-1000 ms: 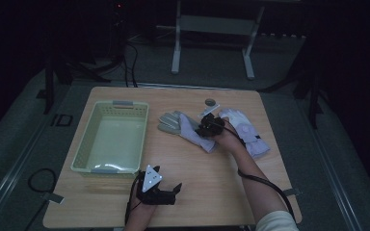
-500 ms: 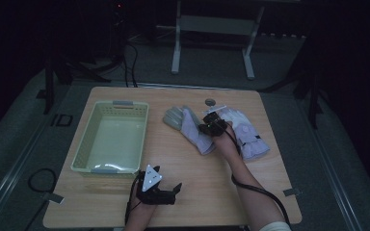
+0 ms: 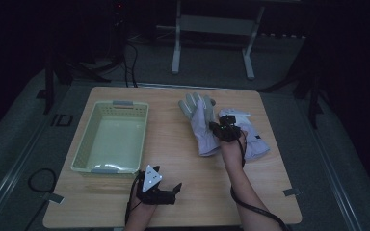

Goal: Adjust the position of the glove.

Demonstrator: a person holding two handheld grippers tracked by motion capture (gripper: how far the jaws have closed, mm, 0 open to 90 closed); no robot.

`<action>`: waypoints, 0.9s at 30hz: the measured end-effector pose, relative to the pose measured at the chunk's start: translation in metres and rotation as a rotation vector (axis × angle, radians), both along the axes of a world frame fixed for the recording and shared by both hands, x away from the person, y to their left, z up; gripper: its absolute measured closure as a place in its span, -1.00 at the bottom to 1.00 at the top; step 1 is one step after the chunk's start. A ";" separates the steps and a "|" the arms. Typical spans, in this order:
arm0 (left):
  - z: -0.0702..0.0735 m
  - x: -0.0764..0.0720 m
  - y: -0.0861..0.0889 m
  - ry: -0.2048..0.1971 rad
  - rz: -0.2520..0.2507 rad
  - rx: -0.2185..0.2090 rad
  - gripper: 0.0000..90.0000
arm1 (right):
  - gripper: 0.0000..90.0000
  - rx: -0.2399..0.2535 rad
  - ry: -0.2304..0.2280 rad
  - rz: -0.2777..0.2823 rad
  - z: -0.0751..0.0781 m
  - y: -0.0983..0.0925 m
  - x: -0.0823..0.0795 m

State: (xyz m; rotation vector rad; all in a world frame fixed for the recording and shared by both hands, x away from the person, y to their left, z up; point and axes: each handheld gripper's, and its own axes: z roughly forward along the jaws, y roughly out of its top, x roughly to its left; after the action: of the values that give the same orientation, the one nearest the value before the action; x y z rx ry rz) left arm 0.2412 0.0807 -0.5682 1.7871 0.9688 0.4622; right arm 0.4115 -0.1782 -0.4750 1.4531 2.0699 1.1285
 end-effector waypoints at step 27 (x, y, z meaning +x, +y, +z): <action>0.000 0.000 -0.001 -0.001 -0.015 0.010 -1.00 | 0.41 0.010 0.106 -0.124 -0.063 -0.005 -0.034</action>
State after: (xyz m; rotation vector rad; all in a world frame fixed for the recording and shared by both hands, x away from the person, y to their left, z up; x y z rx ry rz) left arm 0.2415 0.0798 -0.5681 1.8024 0.9531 0.4589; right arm 0.3774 -0.1830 -0.5382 1.6543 2.0141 1.0362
